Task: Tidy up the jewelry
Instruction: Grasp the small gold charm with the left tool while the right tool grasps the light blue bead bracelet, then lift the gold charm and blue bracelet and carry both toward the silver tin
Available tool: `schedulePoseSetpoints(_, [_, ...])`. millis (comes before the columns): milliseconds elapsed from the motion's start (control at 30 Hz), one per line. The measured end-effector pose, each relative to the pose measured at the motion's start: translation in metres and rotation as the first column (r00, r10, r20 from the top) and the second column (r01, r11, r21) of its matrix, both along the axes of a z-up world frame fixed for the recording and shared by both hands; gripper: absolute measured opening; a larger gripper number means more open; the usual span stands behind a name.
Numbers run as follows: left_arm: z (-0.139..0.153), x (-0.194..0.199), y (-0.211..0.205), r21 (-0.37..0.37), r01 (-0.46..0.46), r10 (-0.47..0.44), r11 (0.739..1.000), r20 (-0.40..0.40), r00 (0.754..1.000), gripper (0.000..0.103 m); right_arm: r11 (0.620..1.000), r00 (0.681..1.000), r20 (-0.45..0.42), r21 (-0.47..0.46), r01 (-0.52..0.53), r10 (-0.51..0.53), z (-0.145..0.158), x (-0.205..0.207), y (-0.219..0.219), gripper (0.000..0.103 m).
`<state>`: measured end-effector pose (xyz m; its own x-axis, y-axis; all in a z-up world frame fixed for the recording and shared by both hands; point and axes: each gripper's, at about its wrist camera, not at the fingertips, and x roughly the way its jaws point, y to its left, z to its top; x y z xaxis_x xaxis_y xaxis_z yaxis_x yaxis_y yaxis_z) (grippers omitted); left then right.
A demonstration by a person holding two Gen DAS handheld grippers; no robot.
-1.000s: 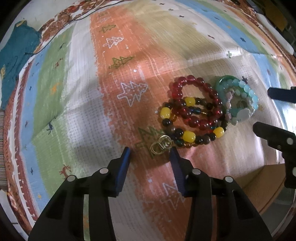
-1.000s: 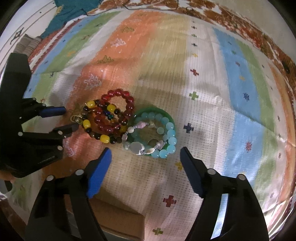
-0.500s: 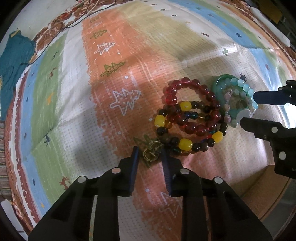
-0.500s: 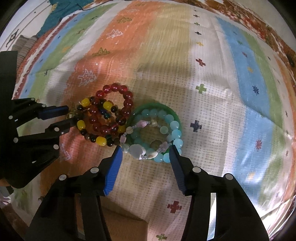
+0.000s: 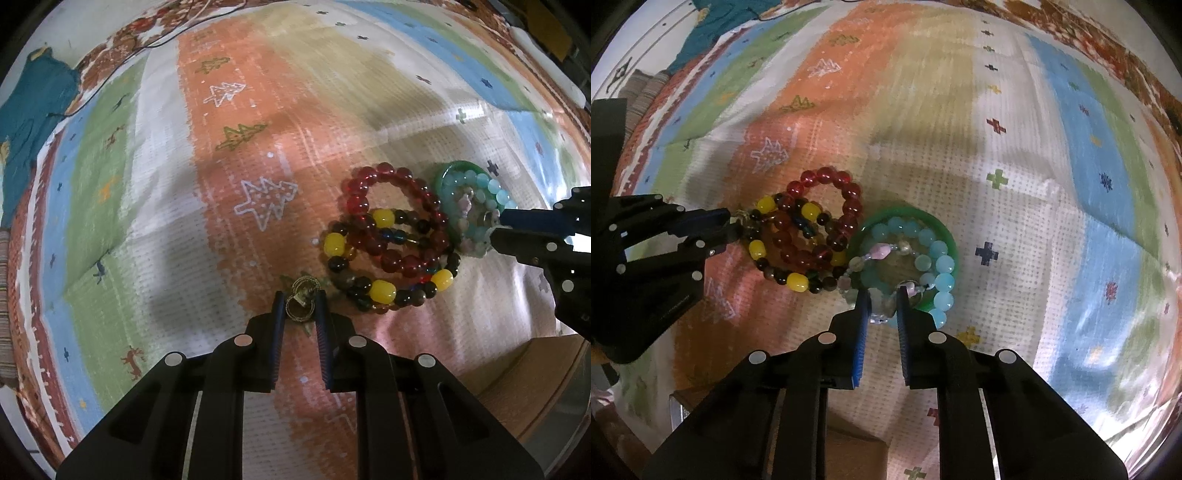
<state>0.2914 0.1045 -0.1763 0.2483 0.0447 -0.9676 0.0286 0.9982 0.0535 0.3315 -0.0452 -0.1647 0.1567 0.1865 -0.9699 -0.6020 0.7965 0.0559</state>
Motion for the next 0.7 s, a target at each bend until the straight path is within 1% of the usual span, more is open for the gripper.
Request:
schedulePoseSetpoints(300, [0.004,0.000,0.005,0.018,-0.005,0.005,1.000,0.012,1.000,0.016,1.000,0.999,0.036,-0.003,-0.001,0.001,0.008,-0.006,-0.004,0.015])
schedulePoseSetpoints(533, [0.007,-0.013,-0.001,0.034,-0.006,0.005,0.999,0.011,1.000,0.016,1.000,0.998,0.064,0.010,-0.004,0.004,0.020,-0.012,-0.008,0.015])
schedulePoseSetpoints(700, [0.016,-0.019,-0.001,0.033,-0.019,0.018,0.999,0.026,1.000,0.016,1.000,0.996,0.091,0.024,0.005,-0.007,0.030,-0.016,-0.014,0.015])
